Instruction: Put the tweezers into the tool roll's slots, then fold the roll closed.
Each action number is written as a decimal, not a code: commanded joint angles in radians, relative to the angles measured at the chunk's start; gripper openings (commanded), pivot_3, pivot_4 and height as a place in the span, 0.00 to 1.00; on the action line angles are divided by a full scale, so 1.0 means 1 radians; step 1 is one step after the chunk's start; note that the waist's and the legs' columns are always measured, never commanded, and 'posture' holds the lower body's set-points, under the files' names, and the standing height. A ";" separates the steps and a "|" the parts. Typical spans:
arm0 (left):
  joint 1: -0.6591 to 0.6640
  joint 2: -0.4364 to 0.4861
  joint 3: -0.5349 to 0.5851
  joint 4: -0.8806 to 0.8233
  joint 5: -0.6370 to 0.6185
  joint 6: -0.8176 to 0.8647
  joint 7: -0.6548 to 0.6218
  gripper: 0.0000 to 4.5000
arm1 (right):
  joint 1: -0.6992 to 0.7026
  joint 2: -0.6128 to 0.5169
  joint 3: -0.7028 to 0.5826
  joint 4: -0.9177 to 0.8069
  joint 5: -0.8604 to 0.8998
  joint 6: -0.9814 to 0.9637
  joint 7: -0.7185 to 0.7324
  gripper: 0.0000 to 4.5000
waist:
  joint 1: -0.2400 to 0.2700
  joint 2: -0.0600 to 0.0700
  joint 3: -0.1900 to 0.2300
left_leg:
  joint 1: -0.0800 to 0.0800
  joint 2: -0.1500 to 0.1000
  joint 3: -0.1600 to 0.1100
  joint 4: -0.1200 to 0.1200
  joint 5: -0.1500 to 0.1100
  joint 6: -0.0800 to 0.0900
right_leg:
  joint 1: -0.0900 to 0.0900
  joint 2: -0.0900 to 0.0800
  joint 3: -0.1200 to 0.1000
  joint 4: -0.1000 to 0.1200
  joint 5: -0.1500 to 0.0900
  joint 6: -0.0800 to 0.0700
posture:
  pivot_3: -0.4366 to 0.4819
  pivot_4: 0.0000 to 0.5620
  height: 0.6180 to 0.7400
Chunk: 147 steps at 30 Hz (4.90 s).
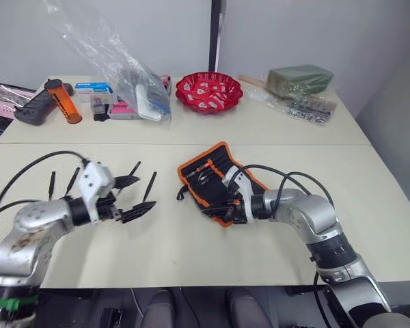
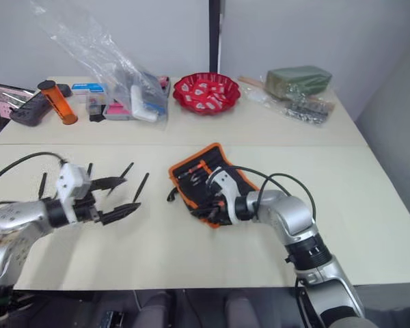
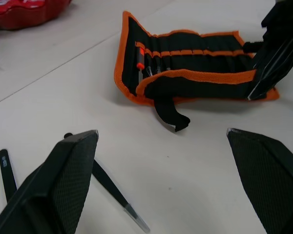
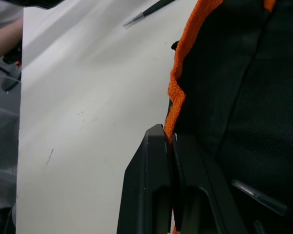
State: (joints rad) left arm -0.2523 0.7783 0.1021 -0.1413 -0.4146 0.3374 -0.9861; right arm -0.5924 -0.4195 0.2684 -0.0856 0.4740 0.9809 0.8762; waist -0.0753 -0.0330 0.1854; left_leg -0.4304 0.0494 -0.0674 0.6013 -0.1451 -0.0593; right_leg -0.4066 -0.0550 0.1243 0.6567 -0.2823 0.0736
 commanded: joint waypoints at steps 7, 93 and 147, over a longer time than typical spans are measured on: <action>-0.481 -0.123 -0.338 0.453 0.308 -0.347 -0.198 1.00 | -0.023 -0.002 -0.018 0.001 -0.010 -0.039 0.006 0.01 | 0.018 0.000 0.000 | -0.005 -0.001 -0.002 0.004 0.000 0.000 | 0.000 0.000 -0.001 -0.001 0.002 0.002 | 0.48 0.27 1.00; -0.383 0.021 -0.332 0.451 0.295 -0.425 -0.510 0.78 | 0.167 -0.076 0.131 0.062 -0.141 -0.155 -0.058 0.00 | 0.004 -0.001 -0.008 | 0.011 -0.001 -0.007 0.005 0.000 0.001 | 0.016 0.001 -0.004 0.005 -0.003 0.002 | 0.48 0.27 1.00; -0.247 -0.249 -0.111 0.296 0.178 0.065 0.239 0.00 | 0.175 -0.102 0.154 0.081 -0.208 -0.182 -0.041 0.00 | 0.033 0.002 -0.021 | 0.014 -0.001 -0.007 0.004 -0.001 0.000 | 0.021 0.001 -0.003 -0.003 -0.006 -0.003 | 0.48 0.27 1.00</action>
State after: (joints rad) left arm -0.4666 0.5249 -0.0392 0.1798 -0.2360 0.4023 -0.7719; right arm -0.4616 -0.4906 0.3847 -0.0872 0.3340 0.7636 0.8648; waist -0.0427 -0.0310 0.1644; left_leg -0.4162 0.0483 -0.0749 0.6057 -0.1457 -0.0592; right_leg -0.3869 -0.0539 0.1211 0.6527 -0.2887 0.0706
